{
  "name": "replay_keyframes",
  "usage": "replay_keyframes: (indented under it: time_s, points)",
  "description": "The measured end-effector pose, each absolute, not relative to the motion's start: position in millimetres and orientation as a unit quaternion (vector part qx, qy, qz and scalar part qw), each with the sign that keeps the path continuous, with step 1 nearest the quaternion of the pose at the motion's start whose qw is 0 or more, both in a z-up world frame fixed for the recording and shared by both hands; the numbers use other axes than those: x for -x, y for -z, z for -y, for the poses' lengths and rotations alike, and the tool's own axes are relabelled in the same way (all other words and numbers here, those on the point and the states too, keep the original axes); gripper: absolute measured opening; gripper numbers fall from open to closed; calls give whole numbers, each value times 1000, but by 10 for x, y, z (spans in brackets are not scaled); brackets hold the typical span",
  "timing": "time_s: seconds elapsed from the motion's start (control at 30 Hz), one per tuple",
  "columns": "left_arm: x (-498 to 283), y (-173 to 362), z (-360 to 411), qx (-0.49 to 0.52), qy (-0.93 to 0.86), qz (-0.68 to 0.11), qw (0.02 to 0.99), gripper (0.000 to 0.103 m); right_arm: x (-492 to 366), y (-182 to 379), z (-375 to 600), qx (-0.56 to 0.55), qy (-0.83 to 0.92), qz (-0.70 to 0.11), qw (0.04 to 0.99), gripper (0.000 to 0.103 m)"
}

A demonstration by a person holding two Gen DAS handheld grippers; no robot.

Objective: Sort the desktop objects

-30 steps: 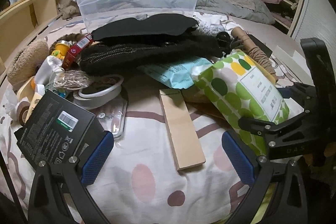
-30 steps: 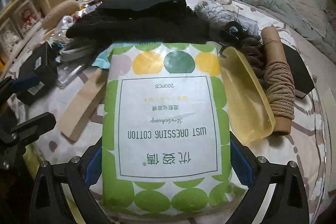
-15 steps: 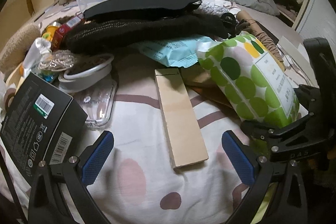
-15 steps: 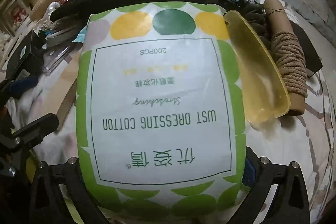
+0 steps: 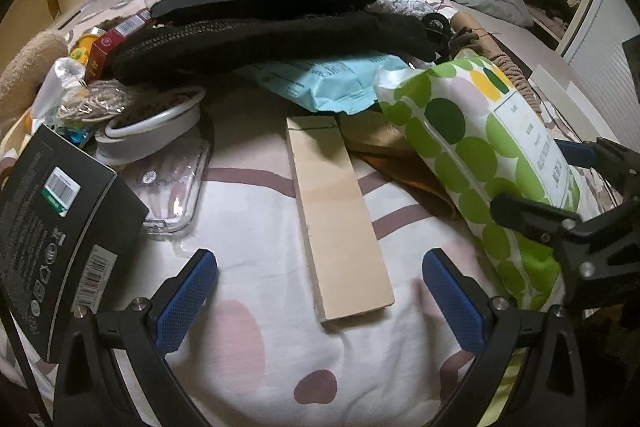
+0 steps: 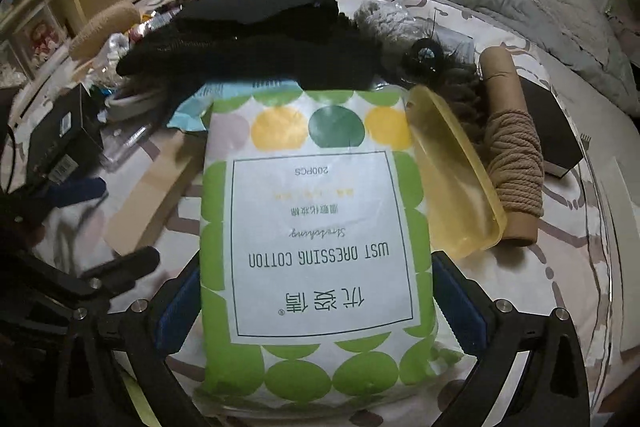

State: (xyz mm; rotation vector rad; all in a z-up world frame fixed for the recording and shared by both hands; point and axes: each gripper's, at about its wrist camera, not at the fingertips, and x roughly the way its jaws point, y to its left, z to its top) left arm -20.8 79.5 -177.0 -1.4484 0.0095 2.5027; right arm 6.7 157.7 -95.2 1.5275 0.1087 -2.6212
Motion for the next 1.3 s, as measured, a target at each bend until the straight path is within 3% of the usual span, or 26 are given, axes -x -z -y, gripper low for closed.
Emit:
replay_keyframes:
  time_s: [0.47, 0.93, 1.17, 1.27, 1.3]
  points:
    - [256, 1839, -773, 507, -853, 11, 120, 103, -14, 922, -1520, -510, 859, -19, 49, 94]
    - [276, 1896, -752, 515, -848, 17, 120, 102, -3, 840, -1660, -500, 865, 15, 34, 93]
    - [232, 1797, -664, 500, -856, 44, 123, 59, -11, 837, -1645, -497, 867, 12, 34, 93]
    - [182, 1752, -722, 495, -856, 37, 142, 43, -12, 828, -1649, -495, 868, 16, 35, 93]
    - [156, 1741, -742, 492, -858, 27, 142, 43, -14, 826, -1649, -494, 869, 16, 35, 93]
